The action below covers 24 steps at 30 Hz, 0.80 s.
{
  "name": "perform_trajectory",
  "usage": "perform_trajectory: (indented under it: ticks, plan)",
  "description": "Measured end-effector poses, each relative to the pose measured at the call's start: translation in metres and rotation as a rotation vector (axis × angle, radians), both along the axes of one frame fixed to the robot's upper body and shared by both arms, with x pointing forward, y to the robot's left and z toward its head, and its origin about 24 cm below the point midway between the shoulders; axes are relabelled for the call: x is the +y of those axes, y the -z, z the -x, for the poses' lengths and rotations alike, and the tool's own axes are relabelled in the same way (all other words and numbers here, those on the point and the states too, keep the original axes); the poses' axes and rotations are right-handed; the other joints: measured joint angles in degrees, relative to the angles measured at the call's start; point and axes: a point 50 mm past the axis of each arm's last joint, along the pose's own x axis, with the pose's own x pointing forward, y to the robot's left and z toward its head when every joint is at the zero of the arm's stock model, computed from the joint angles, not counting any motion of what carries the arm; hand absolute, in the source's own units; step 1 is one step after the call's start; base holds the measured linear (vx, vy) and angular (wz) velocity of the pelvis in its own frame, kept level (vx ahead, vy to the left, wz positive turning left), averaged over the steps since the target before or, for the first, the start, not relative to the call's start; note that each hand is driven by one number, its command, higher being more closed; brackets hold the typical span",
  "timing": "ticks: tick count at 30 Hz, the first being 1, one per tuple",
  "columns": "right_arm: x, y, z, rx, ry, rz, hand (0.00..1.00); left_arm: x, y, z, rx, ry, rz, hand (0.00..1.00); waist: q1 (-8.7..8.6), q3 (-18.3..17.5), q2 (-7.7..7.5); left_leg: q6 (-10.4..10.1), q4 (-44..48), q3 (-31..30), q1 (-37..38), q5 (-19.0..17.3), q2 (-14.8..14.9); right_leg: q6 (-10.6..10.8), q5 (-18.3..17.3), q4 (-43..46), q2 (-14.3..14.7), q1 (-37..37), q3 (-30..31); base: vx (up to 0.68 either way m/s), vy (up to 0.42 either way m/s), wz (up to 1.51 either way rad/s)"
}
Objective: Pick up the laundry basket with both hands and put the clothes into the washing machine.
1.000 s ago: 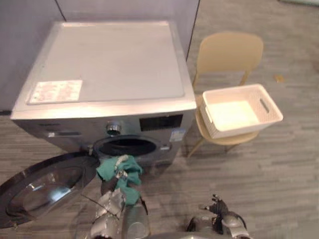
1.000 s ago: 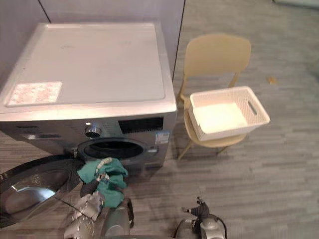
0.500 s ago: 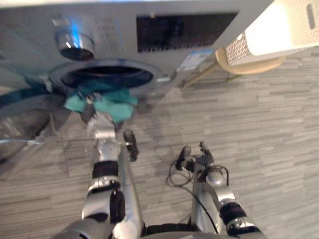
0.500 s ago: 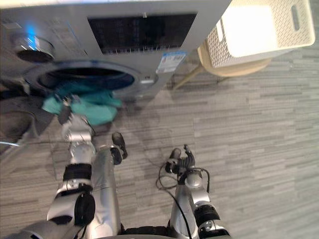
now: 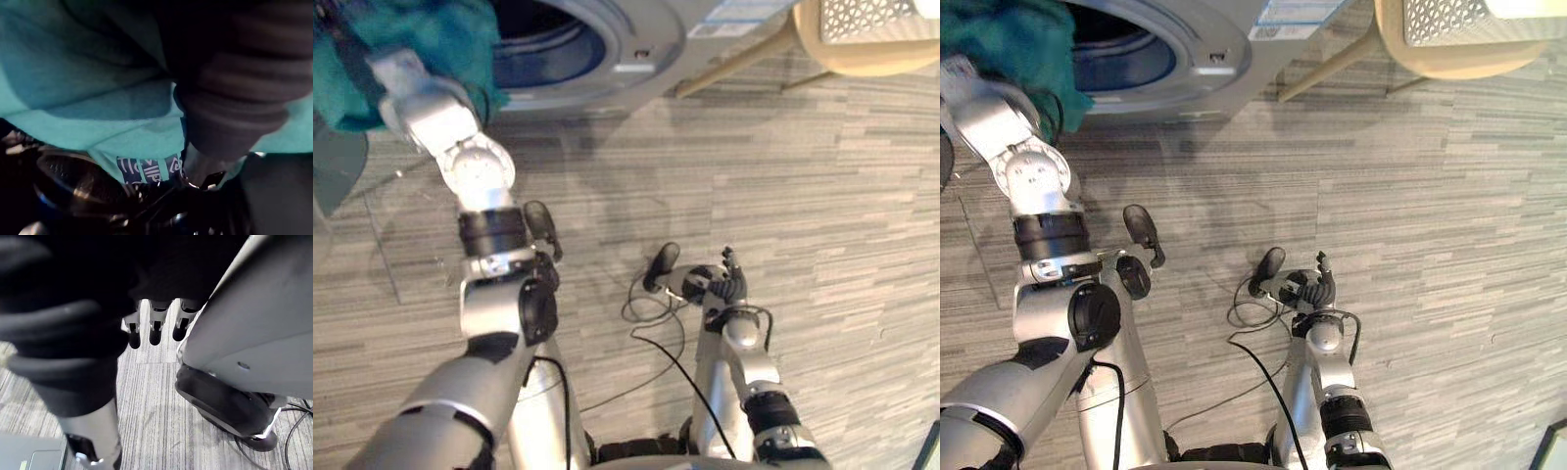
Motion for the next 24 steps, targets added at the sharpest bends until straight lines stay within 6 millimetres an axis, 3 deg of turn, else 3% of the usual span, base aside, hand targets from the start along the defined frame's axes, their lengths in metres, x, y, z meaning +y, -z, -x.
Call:
perform_trajectory:
  ticks: [2, 4, 6, 8, 11, 16, 17, 21, 24]
  plan:
    - [0.0, -0.004, -0.001, -0.016, 0.0, -0.006, 0.0, -0.023, -0.048, 0.016, -0.115, 0.013, -0.129, 1.0, -0.12, -0.01, -0.02, 0.29, -1.31, -0.19, -1.21, 1.17, 0.44, -0.26, 0.9, -1.65, 0.76, -0.92, -0.76, -0.02, -0.007, -0.14]
    - [0.0, -0.007, -0.001, -0.03, 0.002, -0.013, 0.0, -0.032, -0.075, 0.029, -0.187, -0.018, -0.219, 1.0, -0.66, -0.01, -0.02, 0.64, -2.2, -0.03, -1.62, 1.72, 1.04, -0.43, 1.74, -3.19, 1.57, -1.14, -1.1, -0.01, 0.014, -0.17]
    - [-0.003, -0.008, -0.002, -0.042, 0.005, -0.018, 0.0, -0.022, -0.077, 0.026, -0.144, -0.097, -0.283, 1.0, -0.98, -0.02, -0.04, 0.43, -3.9, 0.23, -1.72, 2.54, 1.14, -0.51, 2.57, -4.9, 2.03, -1.28, -1.6, -0.01, 0.013, -0.09]
    - [-0.003, -0.015, -0.002, -0.081, -0.009, -0.028, 0.0, -0.029, -0.099, 0.028, -0.091, -0.192, -0.48, 1.0, -0.96, -0.15, -0.24, 0.43, -6.29, 0.99, -1.82, 3.74, 1.75, -0.73, 4.26, -7.81, 3.18, -1.86, -1.84, -0.01, 0.012, -0.2]
    - [-0.006, -0.02, 0.002, -0.122, -0.011, -0.035, 0.0, -0.029, -0.114, 0.027, -0.037, -0.279, -0.613, 1.0, -1.07, -0.16, -0.25, 0.27, -7.83, 1.76, -1.89, 4.06, 2.92, -0.82, 5.96, -10.77, 4.6, -2.06, -1.85, -0.02, 0.027, -0.28]
    - [-0.02, -0.001, 0.029, -0.067, 0.013, -0.012, 0.0, -0.027, -0.14, 0.049, -0.089, -0.44, -0.734, 1.0, -1.38, -0.19, -0.3, 0.26, -8.3, 3.41, -2.42, 4.09, 4.43, -0.84, 7.1, -12.62, 5.44, -3.14, -2.07, 0.0, 0.023, -0.2]
    - [-0.022, 0.0, 0.03, -0.062, 0.015, -0.005, 0.0, -0.028, -0.142, 0.047, -0.066, -0.479, -0.775, 0.0, -1.34, -0.22, -0.35, 0.26, -8.3, 3.84, -2.44, 4.09, 4.79, -0.88, 7.12, -12.73, 5.37, -3.17, -2.35, 0.0, 0.011, -0.04]
    - [-0.03, -0.004, 0.029, -0.092, 0.025, -0.005, 0.0, -0.035, -0.152, 0.028, 0.157, -0.711, -1.161, 0.0, -1.28, -0.22, -0.35, 0.26, -8.33, 4.76, -2.31, 4.08, 5.1, -1.08, 7.24, -12.53, 5.24, -3.93, -1.87, -0.02, 0.002, -0.06]
    - [-0.031, -0.003, 0.03, -0.091, 0.018, -0.015, 0.0, -0.038, -0.142, 0.009, 0.39, -0.983, -1.501, 0.0, -1.36, -0.25, -0.39, 0.26, -8.46, 5.76, -1.13, 4.08, 5.69, -1.36, 7.52, -12.6, 5.47, -3.79, -1.29, -0.03, -0.017, -0.09]
